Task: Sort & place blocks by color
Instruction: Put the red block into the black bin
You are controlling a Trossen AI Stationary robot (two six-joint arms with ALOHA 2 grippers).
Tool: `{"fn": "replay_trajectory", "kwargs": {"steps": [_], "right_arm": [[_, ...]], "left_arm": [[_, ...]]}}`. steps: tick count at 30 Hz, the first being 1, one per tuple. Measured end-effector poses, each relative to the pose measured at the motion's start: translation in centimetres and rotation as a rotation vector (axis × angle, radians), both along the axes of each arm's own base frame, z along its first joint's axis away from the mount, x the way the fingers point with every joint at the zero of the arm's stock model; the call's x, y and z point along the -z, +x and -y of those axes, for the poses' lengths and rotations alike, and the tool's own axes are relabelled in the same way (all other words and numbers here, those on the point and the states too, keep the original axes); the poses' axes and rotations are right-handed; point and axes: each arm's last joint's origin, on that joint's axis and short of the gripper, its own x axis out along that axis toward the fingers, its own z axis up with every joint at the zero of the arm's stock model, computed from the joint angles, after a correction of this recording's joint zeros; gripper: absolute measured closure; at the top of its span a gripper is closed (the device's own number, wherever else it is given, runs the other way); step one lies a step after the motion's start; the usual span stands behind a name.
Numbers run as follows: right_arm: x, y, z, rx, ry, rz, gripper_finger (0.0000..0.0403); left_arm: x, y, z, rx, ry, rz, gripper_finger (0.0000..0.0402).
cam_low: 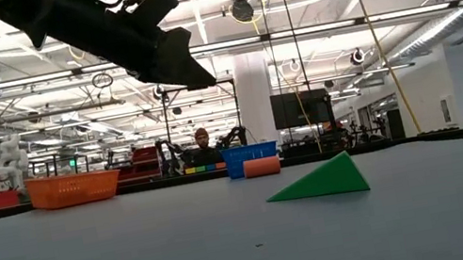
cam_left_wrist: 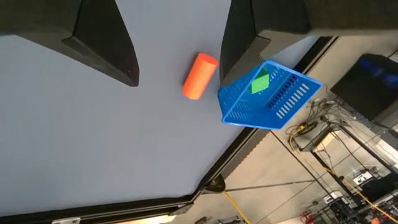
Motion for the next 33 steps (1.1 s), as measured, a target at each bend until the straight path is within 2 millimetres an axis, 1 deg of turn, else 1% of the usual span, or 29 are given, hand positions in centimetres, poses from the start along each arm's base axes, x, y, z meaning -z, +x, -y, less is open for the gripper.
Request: {"fn": "replay_trajectory", "kwargs": {"steps": [2, 8, 14, 25, 33], "right_arm": [[0.10, -0.36, 0.07, 0.013, -0.016, -0.060, 0.0349], [0.42, -0.92, 0.60, 0.059, -0.092, -0.155, 0.0341], [0.49, -1.06, 0.76, 0.065, -0.113, -0.172, 0.0336], [0.49, -1.01, 0.73, 0.060, -0.110, -0.160, 0.0261], [0.68, -0.66, 0.97, 0.076, -0.194, -0.025, 0.0221]], "left_arm": [[0.00, 0.00, 0.00, 0.000, 0.000, 0.000, 0.0178], [0.00, 0.00, 0.01, 0.002, 0.003, -0.002, 0.0178], [0.00, 0.00, 0.01, 0.001, 0.004, -0.002, 0.0179], [0.00, 0.00, 0.00, 0.002, 0.004, -0.003, 0.0178], [0.04, -0.02, 0.00, 0.002, 0.005, -0.007, 0.0178]]}}
